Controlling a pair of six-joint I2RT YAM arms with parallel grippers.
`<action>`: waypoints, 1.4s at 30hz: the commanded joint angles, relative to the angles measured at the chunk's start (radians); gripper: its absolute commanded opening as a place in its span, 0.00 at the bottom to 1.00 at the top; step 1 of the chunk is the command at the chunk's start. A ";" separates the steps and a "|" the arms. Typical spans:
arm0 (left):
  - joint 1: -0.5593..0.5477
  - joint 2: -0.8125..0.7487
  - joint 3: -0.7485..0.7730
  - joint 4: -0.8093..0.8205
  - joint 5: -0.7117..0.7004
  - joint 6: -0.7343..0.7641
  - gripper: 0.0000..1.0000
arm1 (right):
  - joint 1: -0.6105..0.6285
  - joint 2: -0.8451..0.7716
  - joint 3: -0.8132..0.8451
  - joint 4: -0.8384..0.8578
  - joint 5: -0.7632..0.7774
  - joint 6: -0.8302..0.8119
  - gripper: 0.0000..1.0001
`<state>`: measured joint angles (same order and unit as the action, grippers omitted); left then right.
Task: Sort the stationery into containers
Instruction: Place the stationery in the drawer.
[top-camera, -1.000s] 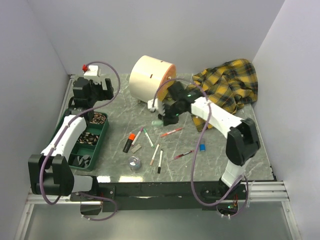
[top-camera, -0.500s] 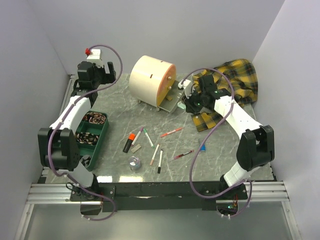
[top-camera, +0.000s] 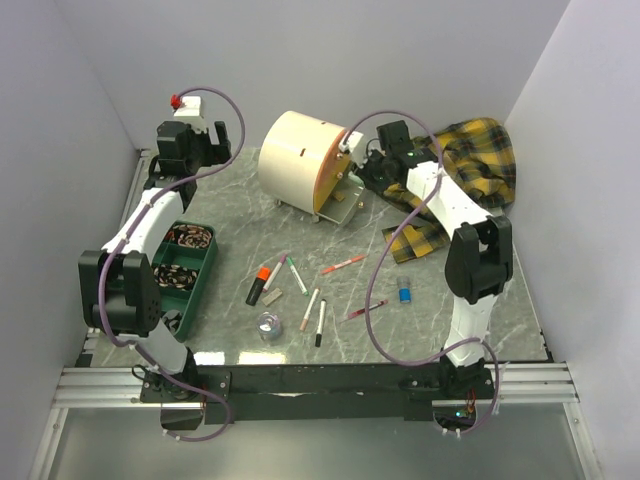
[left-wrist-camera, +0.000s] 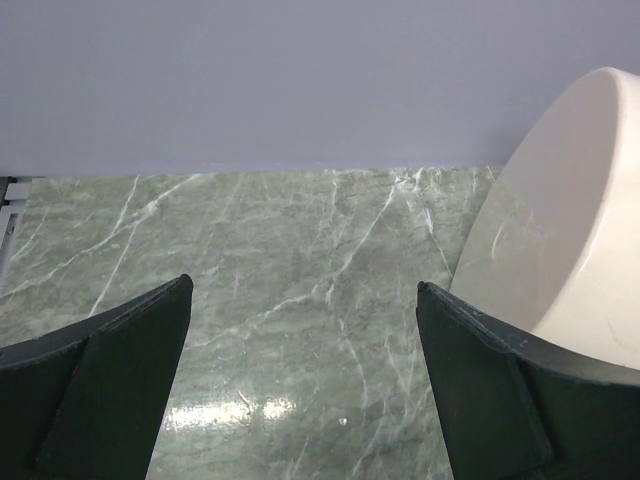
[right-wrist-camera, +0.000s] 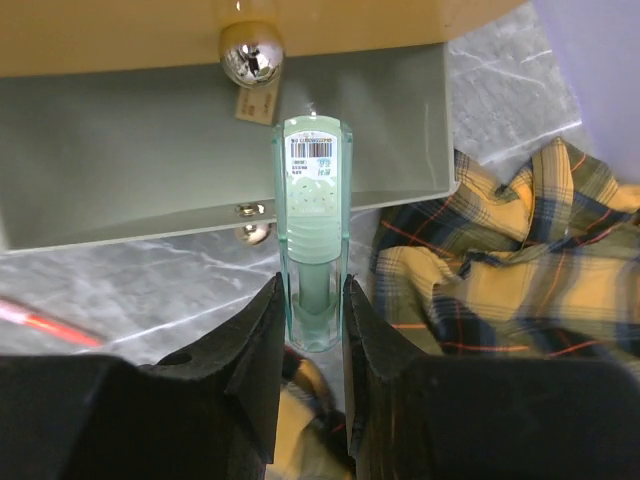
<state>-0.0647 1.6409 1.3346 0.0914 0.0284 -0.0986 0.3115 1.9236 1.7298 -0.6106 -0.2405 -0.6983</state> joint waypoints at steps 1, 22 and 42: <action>0.005 -0.007 0.017 0.033 -0.022 0.007 0.99 | 0.044 0.009 -0.002 0.034 0.069 -0.180 0.06; 0.029 -0.023 -0.031 0.051 -0.015 -0.009 0.99 | 0.130 -0.044 -0.205 0.295 0.182 -0.418 0.52; 0.029 -0.049 -0.092 0.016 0.015 -0.096 0.99 | 0.176 -0.192 -0.090 -0.035 -0.184 0.234 0.63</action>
<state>-0.0368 1.6375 1.2602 0.1005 0.0296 -0.1486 0.4473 1.6966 1.5883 -0.5198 -0.2611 -0.5861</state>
